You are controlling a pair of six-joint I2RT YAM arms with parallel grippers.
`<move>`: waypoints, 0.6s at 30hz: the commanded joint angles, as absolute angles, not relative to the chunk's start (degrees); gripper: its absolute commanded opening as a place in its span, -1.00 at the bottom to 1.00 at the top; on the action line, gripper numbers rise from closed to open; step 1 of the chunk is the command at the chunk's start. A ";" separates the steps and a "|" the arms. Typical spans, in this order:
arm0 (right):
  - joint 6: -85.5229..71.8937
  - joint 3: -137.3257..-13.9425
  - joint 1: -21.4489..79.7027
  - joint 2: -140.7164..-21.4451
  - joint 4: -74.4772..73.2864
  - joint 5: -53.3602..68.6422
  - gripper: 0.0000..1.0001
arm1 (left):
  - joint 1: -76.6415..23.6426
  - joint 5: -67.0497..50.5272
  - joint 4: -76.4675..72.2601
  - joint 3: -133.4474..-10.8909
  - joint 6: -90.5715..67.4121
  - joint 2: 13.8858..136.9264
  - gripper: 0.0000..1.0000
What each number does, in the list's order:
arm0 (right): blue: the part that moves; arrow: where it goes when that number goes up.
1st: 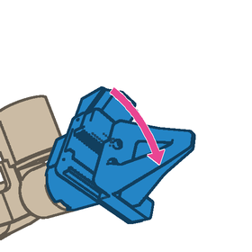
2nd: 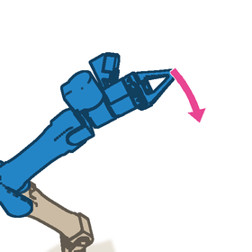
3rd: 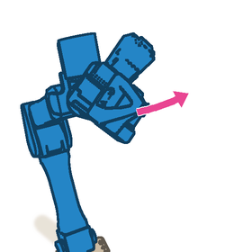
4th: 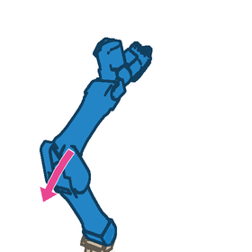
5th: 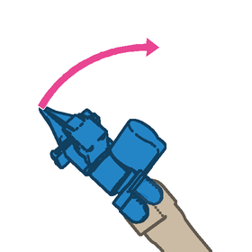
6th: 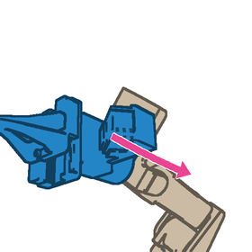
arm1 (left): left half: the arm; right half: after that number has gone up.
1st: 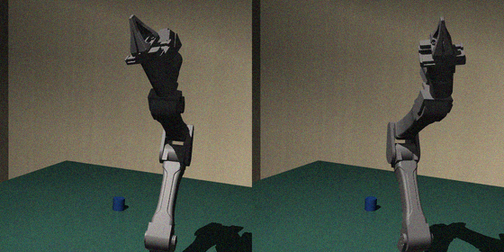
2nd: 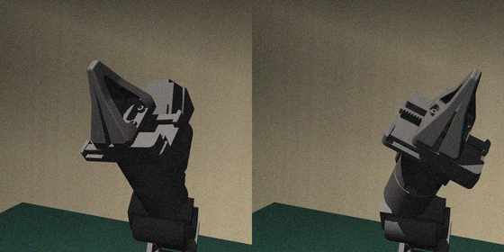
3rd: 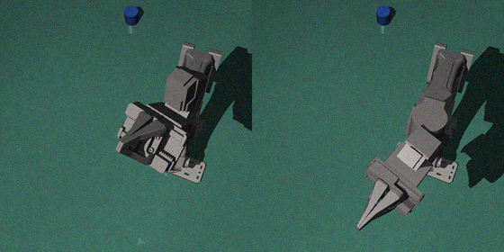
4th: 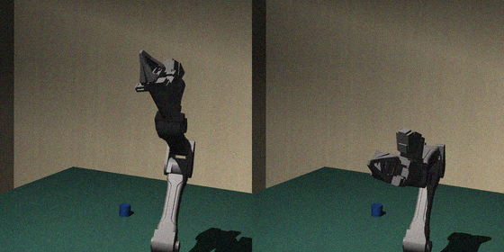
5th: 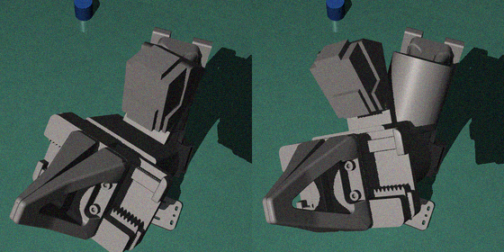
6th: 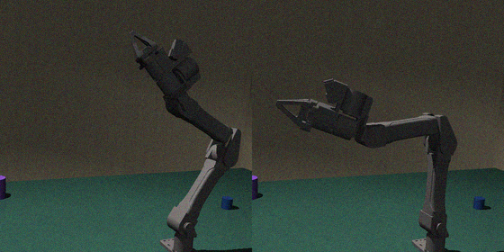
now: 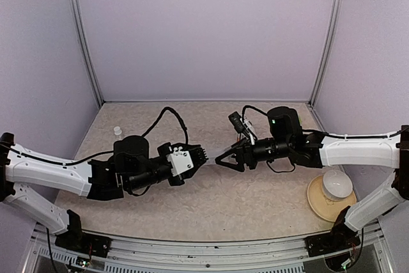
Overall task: Sort the pills into containers
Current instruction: Unscrew the lid of the pill container from the pill container.
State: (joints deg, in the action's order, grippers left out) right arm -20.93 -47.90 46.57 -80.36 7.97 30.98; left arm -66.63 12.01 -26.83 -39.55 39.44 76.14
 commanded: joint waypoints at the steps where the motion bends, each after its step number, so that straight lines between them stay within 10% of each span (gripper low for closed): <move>1: -20.65 -48.19 46.21 -80.62 8.66 32.15 -0.59 | -66.62 11.60 -25.78 -41.01 38.78 76.43 -0.19; 18: -20.61 -48.00 46.22 -80.23 8.70 33.44 -0.60 | -66.62 10.65 -23.14 -42.45 38.26 77.61 -0.67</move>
